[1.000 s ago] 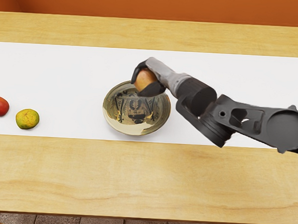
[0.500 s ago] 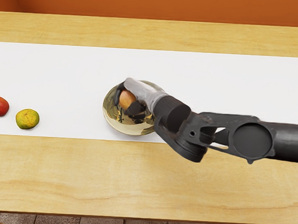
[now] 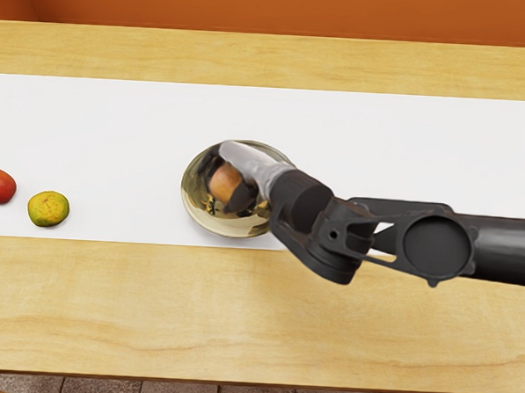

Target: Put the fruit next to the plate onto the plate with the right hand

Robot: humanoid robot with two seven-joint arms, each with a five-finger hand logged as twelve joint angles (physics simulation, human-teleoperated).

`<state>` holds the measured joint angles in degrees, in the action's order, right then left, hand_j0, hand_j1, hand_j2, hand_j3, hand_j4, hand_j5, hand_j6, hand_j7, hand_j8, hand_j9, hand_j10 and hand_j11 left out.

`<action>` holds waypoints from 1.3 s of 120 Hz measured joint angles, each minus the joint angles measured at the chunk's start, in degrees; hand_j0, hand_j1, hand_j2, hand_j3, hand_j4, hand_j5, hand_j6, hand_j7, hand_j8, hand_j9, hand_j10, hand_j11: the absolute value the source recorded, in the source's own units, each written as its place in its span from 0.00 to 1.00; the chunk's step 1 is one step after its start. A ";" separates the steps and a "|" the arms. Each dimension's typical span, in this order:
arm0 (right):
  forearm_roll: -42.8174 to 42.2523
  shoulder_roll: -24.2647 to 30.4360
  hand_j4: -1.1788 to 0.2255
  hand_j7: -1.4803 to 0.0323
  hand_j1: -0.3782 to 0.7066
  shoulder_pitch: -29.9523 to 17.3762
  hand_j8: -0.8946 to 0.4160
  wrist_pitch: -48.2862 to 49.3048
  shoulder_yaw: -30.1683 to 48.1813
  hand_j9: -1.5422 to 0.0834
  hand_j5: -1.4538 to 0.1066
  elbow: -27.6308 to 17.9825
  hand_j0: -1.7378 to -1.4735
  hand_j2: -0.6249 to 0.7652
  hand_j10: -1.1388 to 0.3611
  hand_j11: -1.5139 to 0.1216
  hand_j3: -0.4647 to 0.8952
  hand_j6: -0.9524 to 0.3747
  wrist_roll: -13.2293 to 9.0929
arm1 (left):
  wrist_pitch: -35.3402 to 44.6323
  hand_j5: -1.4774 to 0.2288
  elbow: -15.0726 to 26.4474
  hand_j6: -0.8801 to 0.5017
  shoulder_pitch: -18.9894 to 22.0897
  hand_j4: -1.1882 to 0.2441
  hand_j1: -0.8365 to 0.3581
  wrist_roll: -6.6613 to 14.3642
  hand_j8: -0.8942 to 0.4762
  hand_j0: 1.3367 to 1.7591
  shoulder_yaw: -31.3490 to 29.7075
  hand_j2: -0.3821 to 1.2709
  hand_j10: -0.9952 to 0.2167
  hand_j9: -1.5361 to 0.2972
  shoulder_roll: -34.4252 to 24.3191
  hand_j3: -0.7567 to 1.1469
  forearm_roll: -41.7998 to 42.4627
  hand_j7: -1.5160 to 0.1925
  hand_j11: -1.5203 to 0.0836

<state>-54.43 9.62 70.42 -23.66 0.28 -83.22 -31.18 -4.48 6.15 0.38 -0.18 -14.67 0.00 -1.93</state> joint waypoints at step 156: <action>71.09 40.65 0.81 0.94 0.07 -24.13 0.65 58.56 36.98 0.92 0.90 5.08 0.30 0.44 0.73 0.89 0.34 0.69 2.25 | 0.00 0.68 0.00 0.46 -0.02 0.66 0.75 0.00 0.47 0.76 0.01 0.26 0.62 0.66 0.00 0.40 0.00 0.70 0.75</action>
<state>16.66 50.27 46.30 34.90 37.25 -78.14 -28.93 -4.48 6.15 0.37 -0.18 -14.67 0.00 -1.94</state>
